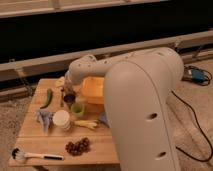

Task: Place sponge in metal cup

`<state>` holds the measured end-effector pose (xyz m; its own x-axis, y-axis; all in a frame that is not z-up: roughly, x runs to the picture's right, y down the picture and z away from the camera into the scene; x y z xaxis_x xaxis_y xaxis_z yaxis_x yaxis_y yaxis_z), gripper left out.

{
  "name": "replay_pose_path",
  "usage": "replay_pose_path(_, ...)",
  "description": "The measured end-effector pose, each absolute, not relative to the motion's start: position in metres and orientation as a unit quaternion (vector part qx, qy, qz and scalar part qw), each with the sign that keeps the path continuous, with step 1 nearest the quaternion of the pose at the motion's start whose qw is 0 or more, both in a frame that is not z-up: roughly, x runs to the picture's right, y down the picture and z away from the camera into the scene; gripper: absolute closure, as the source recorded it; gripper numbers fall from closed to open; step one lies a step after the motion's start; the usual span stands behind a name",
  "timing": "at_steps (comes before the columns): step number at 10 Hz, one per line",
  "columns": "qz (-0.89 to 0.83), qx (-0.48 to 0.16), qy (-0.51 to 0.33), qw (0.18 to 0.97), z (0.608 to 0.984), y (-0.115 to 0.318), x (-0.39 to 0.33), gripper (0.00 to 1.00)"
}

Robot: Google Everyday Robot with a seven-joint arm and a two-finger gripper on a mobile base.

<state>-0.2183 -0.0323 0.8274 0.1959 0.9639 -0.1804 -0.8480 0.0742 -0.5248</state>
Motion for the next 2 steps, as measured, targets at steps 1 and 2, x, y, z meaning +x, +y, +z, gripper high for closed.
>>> replay_pose_path(1, 0.625, -0.269, -0.107, 0.725, 0.8278, -0.0324, -0.2175, 0.2)
replay_pose_path(2, 0.623, -0.27, -0.108, 0.726, 0.827, -0.0315, -0.2207, 0.2)
